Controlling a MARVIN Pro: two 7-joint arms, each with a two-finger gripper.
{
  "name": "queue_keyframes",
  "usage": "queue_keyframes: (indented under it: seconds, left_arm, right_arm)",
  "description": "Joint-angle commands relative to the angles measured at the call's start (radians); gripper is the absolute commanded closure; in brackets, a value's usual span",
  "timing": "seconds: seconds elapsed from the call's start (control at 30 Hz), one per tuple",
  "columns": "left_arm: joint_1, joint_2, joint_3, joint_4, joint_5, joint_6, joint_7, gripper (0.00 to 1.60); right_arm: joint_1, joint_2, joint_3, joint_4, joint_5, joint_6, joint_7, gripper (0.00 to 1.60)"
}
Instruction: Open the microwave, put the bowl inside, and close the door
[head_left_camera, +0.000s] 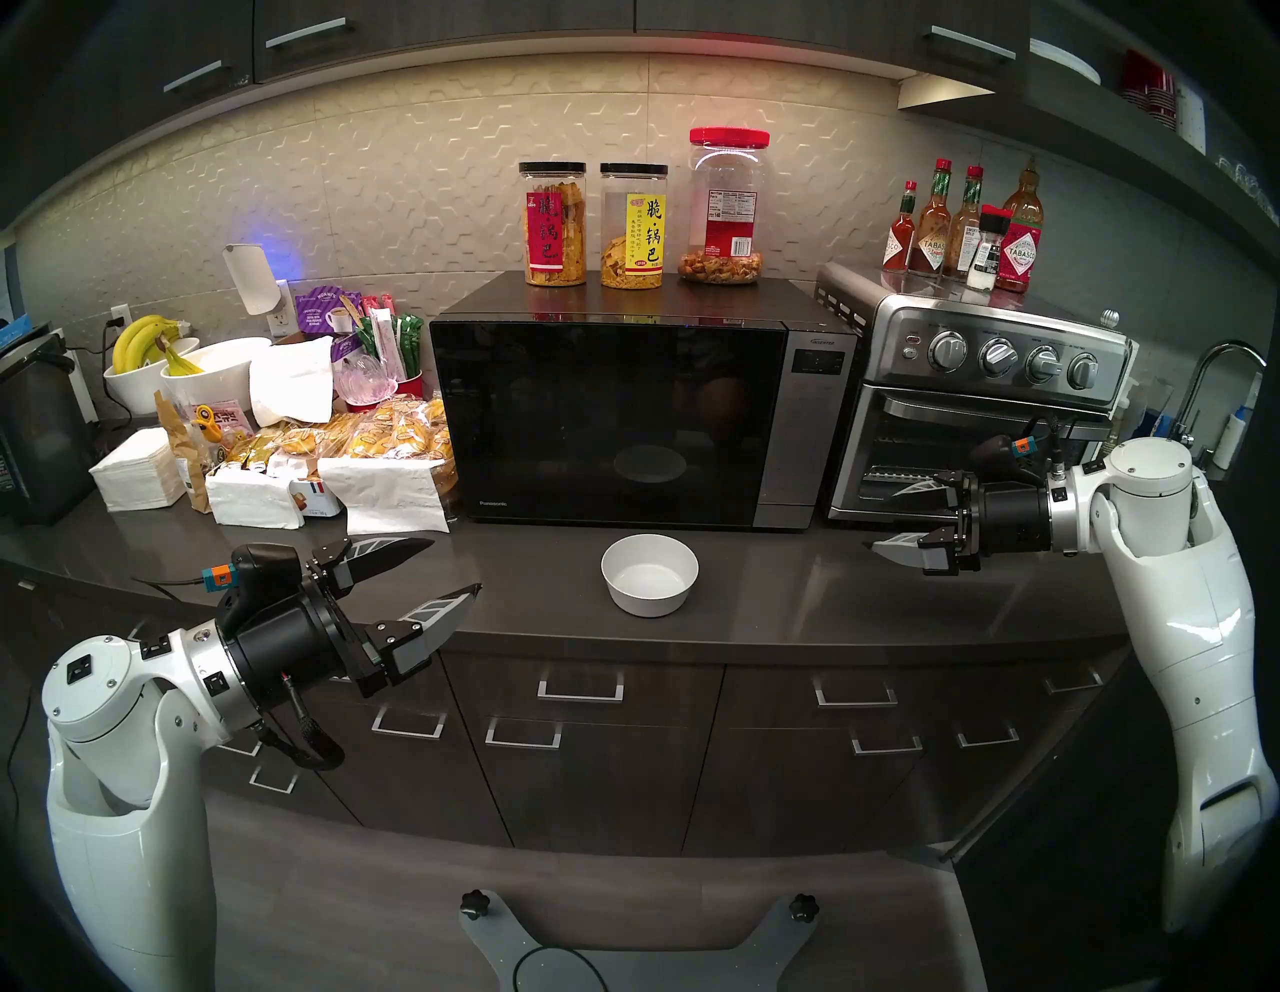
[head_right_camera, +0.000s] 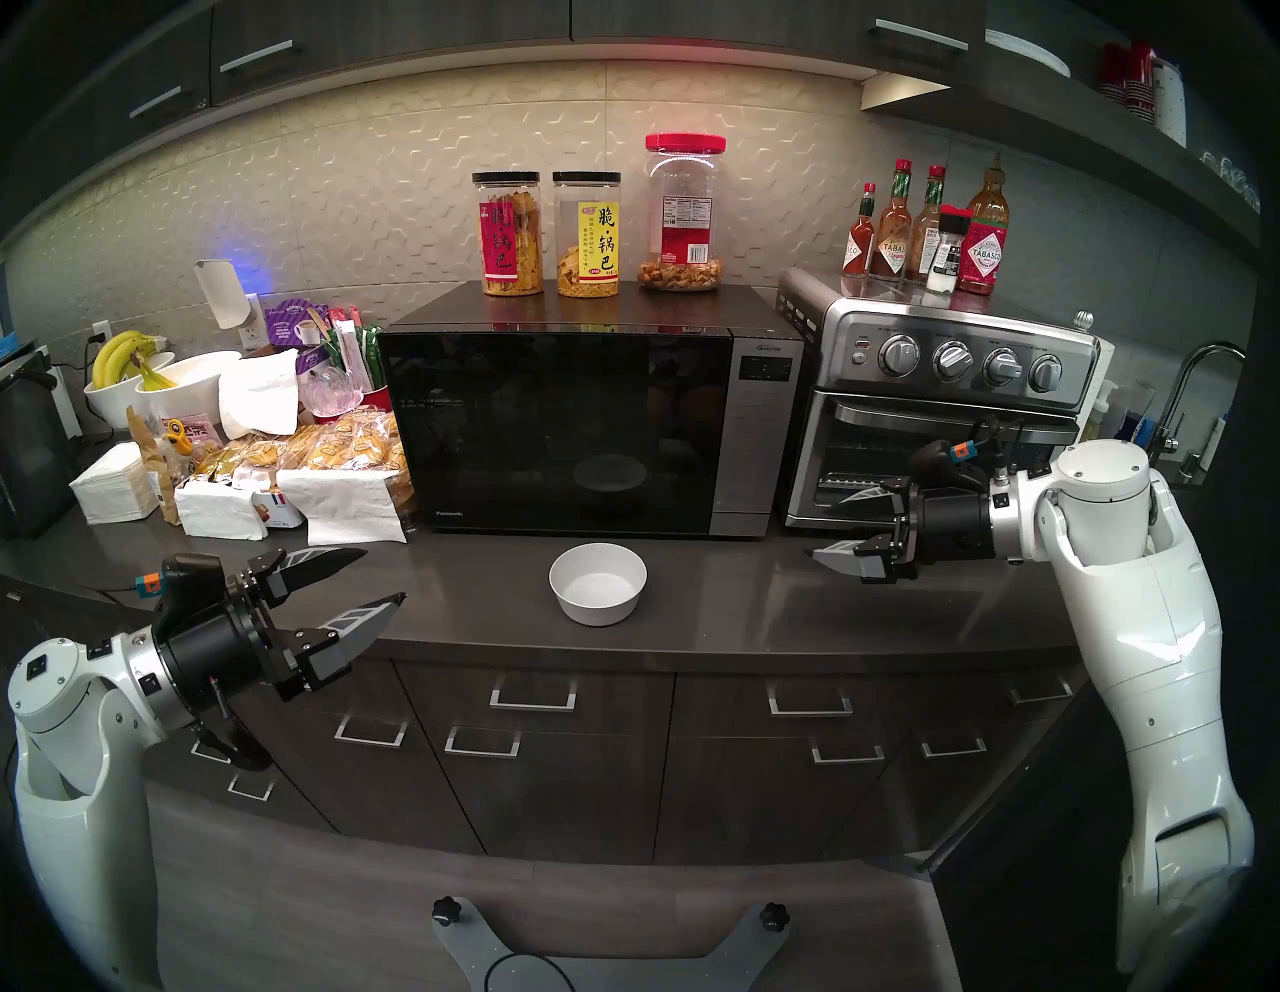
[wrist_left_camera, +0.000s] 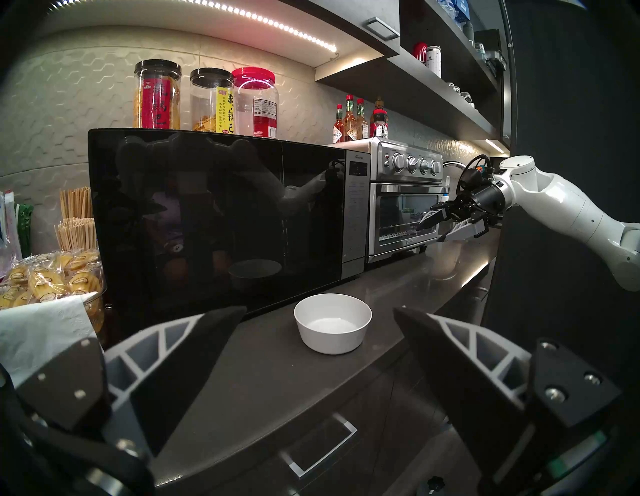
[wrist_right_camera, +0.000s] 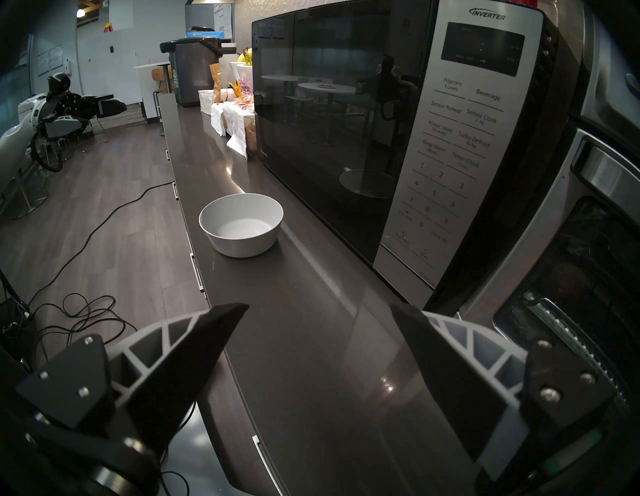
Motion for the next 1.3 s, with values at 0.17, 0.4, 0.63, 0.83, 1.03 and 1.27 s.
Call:
queue_keyframes:
  seconds: [0.17, 0.4, 0.63, 0.83, 1.03, 1.27]
  left_arm:
    - [-0.002, 0.001, 0.001, -0.01, -0.002, 0.001, -0.003, 0.0]
    - [-0.002, 0.001, 0.001, -0.01, -0.002, 0.001, -0.003, 0.0]
    - [-0.002, 0.0, 0.0, -0.01, -0.001, 0.001, -0.004, 0.0]
    - [-0.002, 0.0, 0.0, -0.01, -0.001, 0.001, -0.004, 0.0]
    - [-0.003, -0.001, 0.0, -0.01, 0.0, 0.001, -0.005, 0.0]
    - [-0.003, -0.001, 0.0, -0.01, 0.0, 0.001, -0.005, 0.0]
  right_arm:
    - [0.009, -0.001, 0.003, -0.005, 0.003, 0.0, 0.001, 0.0]
    - [0.009, -0.001, 0.003, -0.005, 0.003, 0.0, 0.001, 0.0]
    - [0.009, -0.001, 0.003, -0.005, 0.003, 0.0, 0.001, 0.0]
    - [0.009, -0.001, 0.003, -0.005, 0.003, 0.0, 0.001, 0.0]
    - [0.009, -0.001, 0.003, -0.005, 0.002, 0.0, 0.001, 0.0]
    - [0.009, -0.001, 0.003, -0.005, 0.002, 0.0, 0.001, 0.0]
